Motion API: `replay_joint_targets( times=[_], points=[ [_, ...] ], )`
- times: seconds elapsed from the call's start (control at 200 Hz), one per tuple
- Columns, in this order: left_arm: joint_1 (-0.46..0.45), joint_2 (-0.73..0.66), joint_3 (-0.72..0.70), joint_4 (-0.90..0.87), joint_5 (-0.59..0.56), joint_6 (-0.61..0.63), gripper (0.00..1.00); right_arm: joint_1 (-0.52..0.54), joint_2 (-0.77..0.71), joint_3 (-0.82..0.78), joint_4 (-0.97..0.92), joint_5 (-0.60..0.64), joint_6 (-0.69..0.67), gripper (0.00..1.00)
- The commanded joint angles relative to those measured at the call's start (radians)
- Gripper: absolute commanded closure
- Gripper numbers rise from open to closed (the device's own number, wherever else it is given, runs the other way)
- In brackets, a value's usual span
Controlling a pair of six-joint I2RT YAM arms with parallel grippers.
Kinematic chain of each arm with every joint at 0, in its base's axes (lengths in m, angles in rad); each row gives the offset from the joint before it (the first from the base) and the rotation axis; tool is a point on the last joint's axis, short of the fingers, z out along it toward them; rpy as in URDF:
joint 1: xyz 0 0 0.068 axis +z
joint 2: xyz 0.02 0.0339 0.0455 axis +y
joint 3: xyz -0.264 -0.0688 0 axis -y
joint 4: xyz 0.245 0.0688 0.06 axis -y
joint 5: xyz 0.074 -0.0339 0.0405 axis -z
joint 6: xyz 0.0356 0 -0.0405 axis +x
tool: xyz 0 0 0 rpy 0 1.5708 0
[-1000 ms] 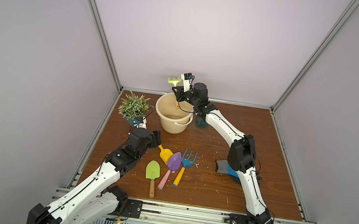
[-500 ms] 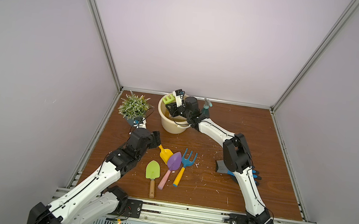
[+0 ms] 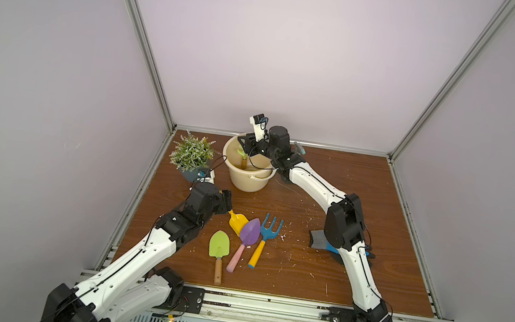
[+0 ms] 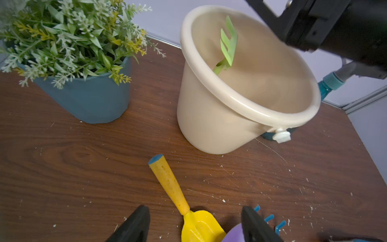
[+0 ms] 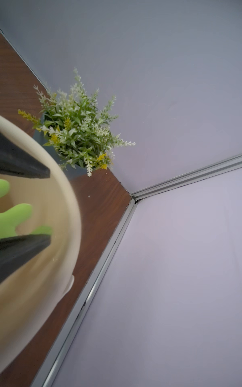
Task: Organize the gardening tools
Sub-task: Place the gardening tool in the container, then pick up the gardening tool from the center of the board.
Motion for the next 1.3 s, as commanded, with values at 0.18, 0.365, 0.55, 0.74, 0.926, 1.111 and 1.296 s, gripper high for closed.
replay_joint_targets(
  times=[0.18, 0.365, 0.55, 0.74, 0.926, 1.111, 1.296],
  points=[
    [0.012, 0.024, 0.065, -0.028, 0.085, 0.087, 0.29, -0.023, -0.244, -0.052, -0.098, 0.024, -0.05, 0.49],
    [0.01, 0.063, 0.082, -0.01, 0.182, 0.103, 0.27, -0.031, -0.386, -0.197, -0.097, 0.035, -0.05, 0.49],
    [-0.037, 0.129, 0.099, 0.007, 0.243, 0.111, 0.29, -0.064, -0.61, -0.493, -0.055, 0.051, -0.018, 0.49],
    [-0.134, 0.262, 0.154, -0.016, 0.28, 0.124, 0.34, -0.118, -0.872, -0.864, 0.021, 0.098, 0.04, 0.46],
    [-0.199, 0.34, 0.173, -0.05, 0.309, 0.115, 0.35, -0.158, -1.081, -1.136, 0.005, 0.185, 0.062, 0.45],
    [-0.297, 0.423, 0.203, -0.11, 0.314, 0.101, 0.39, -0.185, -1.228, -1.336, -0.008, 0.227, 0.095, 0.44],
    [-0.36, 0.529, 0.233, -0.153, 0.337, 0.078, 0.46, -0.195, -1.281, -1.433, -0.014, 0.239, 0.13, 0.44]
  ],
)
